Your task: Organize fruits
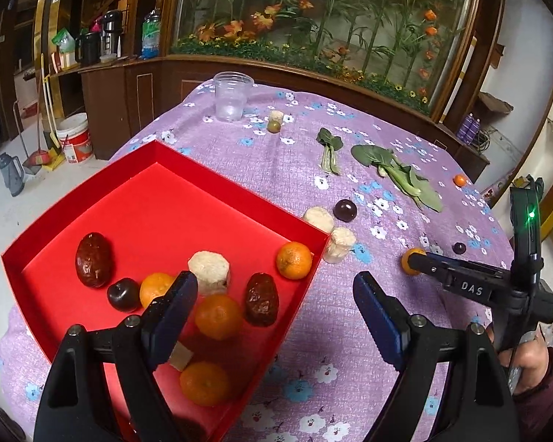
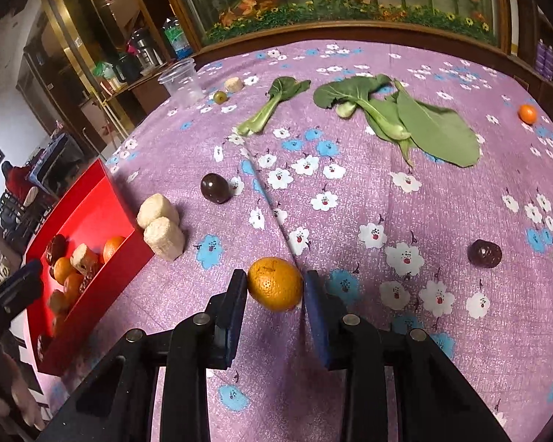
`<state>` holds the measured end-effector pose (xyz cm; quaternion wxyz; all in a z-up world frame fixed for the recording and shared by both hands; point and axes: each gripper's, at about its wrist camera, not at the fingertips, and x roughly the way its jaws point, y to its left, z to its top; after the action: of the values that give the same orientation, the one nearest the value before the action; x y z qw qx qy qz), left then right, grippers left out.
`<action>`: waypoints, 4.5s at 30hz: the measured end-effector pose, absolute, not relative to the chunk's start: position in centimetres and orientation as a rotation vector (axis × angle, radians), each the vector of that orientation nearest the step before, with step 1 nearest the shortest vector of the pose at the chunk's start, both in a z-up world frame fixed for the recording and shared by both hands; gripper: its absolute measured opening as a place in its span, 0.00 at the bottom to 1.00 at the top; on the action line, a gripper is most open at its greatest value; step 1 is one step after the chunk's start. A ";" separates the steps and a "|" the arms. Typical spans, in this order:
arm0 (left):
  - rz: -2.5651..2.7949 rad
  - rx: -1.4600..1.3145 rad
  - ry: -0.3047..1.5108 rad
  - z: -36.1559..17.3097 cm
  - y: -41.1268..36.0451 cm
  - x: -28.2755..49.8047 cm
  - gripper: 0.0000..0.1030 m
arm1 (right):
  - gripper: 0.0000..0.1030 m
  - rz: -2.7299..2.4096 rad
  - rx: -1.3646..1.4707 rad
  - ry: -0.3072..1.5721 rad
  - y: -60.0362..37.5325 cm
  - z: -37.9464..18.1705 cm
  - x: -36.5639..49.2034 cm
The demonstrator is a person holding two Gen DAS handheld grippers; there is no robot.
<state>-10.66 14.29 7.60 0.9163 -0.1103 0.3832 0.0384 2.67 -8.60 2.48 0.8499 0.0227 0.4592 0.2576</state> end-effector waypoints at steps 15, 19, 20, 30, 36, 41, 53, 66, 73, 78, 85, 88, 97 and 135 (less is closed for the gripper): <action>0.008 -0.161 0.862 8.2 11.8 -5.0 0.83 | 0.34 0.584 0.139 0.921 -9.4 1.6 3.8; -0.038 -0.084 0.900 8.0 9.3 -0.6 0.82 | 0.34 0.583 0.186 0.912 -10.5 1.8 4.0; -0.045 -0.065 0.918 7.7 8.6 0.8 0.77 | 0.34 0.581 0.207 0.911 -11.0 1.9 4.1; -0.048 0.030 1.111 2.5 5.8 7.7 0.60 | 0.34 0.561 0.324 0.899 -13.6 2.5 4.9; -0.051 0.022 1.105 2.1 5.8 7.5 0.23 | 0.34 0.566 0.306 0.895 -13.2 2.6 4.8; -0.057 -0.050 1.044 3.7 6.7 5.8 0.23 | 0.34 0.557 0.290 0.870 -13.1 2.8 4.7; 0.063 -0.254 0.854 8.6 14.6 -5.9 0.23 | 0.34 0.641 0.260 0.809 -11.5 3.4 3.0; 0.235 -0.436 0.792 6.7 25.8 -13.1 0.23 | 0.35 0.816 0.223 0.893 -3.1 6.4 -1.3; 0.213 -0.439 0.829 5.3 25.8 -12.9 0.23 | 0.35 0.909 0.129 0.961 4.7 6.8 -2.0; 0.252 -0.399 0.847 4.5 26.0 -13.3 0.24 | 0.35 0.924 0.056 1.012 9.6 5.6 -1.0; 0.260 -0.417 0.805 5.5 27.3 -14.2 0.50 | 0.37 0.923 -0.020 1.007 12.9 4.9 -0.6; 0.265 -0.425 0.775 6.3 27.5 -14.5 0.55 | 0.40 0.925 -0.038 0.997 13.2 5.1 -0.9; 0.293 -0.373 0.721 8.3 26.2 -15.2 0.61 | 0.51 0.893 0.078 0.905 8.6 7.9 -2.1; 0.425 -0.026 0.666 11.2 12.4 -16.9 0.92 | 0.76 0.573 0.080 0.744 -3.9 7.0 -10.6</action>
<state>-16.93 12.39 11.16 0.9229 -0.0126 0.3245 0.2071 -10.60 -3.95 6.95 0.8911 0.0384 0.3583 0.2760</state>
